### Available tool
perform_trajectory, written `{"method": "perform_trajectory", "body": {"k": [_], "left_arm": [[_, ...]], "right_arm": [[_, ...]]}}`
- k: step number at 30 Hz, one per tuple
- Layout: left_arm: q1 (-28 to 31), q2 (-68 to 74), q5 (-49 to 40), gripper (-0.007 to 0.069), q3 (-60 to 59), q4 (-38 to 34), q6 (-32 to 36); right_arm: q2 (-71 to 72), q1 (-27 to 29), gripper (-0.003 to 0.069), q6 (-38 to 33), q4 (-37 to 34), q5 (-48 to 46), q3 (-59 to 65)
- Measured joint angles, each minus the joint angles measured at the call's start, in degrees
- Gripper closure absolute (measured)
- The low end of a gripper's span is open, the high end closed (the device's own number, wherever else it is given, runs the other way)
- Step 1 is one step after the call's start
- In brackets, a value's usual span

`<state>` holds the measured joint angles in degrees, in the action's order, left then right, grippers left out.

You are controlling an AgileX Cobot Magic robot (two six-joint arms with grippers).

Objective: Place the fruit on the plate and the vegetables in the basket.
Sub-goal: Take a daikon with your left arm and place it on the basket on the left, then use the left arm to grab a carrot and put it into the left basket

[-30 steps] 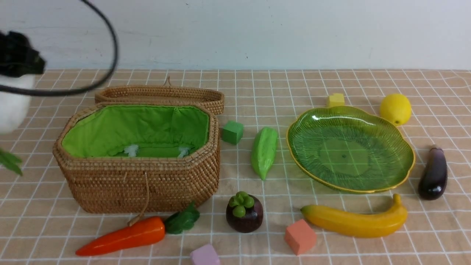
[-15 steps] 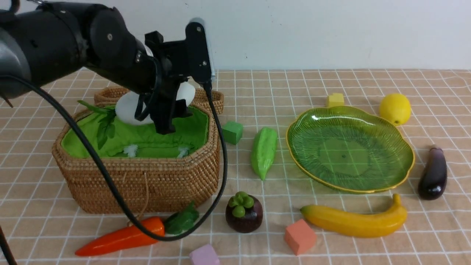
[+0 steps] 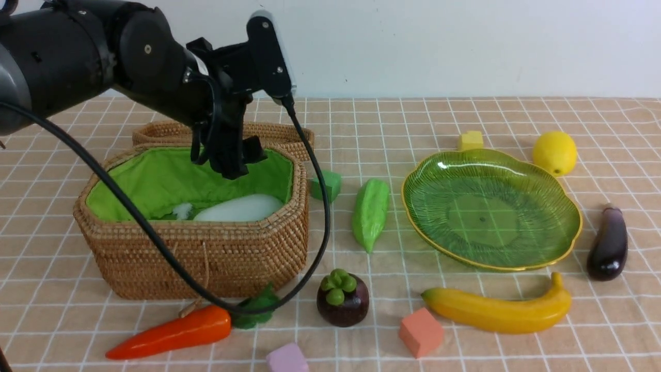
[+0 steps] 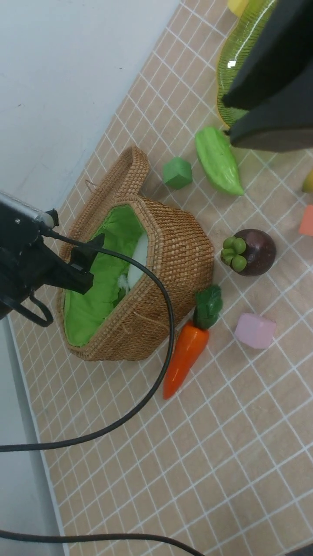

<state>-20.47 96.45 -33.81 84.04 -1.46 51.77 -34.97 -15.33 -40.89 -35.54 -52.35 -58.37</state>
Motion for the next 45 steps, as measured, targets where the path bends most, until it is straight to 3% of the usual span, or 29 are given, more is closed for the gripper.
{"method": "perform_trajectory", "body": {"k": [1, 4, 7, 9, 12, 16, 19, 23, 26, 27, 29, 32, 37, 45], "left_arm": [[0.0, -0.18, 0.0, -0.0031, 0.0, 0.0, 0.0], [-0.46, -3.83, -5.5, 0.0076, 0.0, -1.91, -12.35], [-0.59, -8.26, -16.14, 0.0329, -0.22, -3.52, -25.17], [-0.65, -10.69, -23.27, 0.0516, -2.24, -3.52, -27.83], [-0.86, -14.46, -29.97, 0.0638, -9.98, -3.97, -28.17], [-1.88, -18.24, -29.19, 0.0638, -22.13, -4.01, -26.93], [-3.35, -20.42, -22.31, 0.0634, -32.92, -3.96, -21.76], [-3.84, -19.88, -11.55, 0.0545, -40.08, -3.96, -15.21], [-3.84, -18.74, -2.7, 0.0334, -42.86, -3.42, -13.74], [-3.84, -18.66, -2.28, 0.0321, -42.98, -3.33, -13.74], [-3.78, -17.5, 2.58, 0.0153, -43.0, -1.23, -14.73], [-2.4, -15.22, 5.89, 0.0058, -43.0, 1.46, -17.73], [1.31, -10.69, 8.97, 0.0074, -43.0, 3.2, -20.19], [1.81, -4.79, 9.87, 0.0228, -42.94, 3.84, -20.13]], "right_arm": [[0.0, 0.0, 0.0574, 0.0, 0.0, 0.0, 0.0], [0.0, 0.0, 0.0571, 0.05, 0.0, -0.18, 0.0], [0.0, 0.0, 0.0571, 0.11, 0.0, -1.29, 0.0], [0.0, 0.0, 0.0571, 0.11, 0.0, -1.84, 0.0], [0.0, 0.0, 0.0571, 0.17, -0.14, -2.58, 0.0], [0.0, 0.0, 0.0571, 0.23, -0.38, -2.83, 0.0], [0.0, 0.0, 0.0568, 0.29, -0.8, -2.83, 0.0], [0.0, 0.0, 0.0568, 0.29, -1.22, -2.83, 0.0], [0.0, 0.0, 0.0565, 0.52, -1.22, -2.87, 0.0], [0.0, 0.0, 0.0565, 0.52, -1.28, -2.87, 0.0], [0.0, 0.0, 0.0565, 0.53, -1.74, -2.87, 0.0], [0.0, 0.0, 0.0564, 0.57, -2.57, -3.31, 0.0], [0.0, 0.0, 0.0564, 0.57, -2.96, -4.89, 0.0], [0.0, 0.0, 0.0561, 0.7, -3.48, -5.75, 0.0]]}}
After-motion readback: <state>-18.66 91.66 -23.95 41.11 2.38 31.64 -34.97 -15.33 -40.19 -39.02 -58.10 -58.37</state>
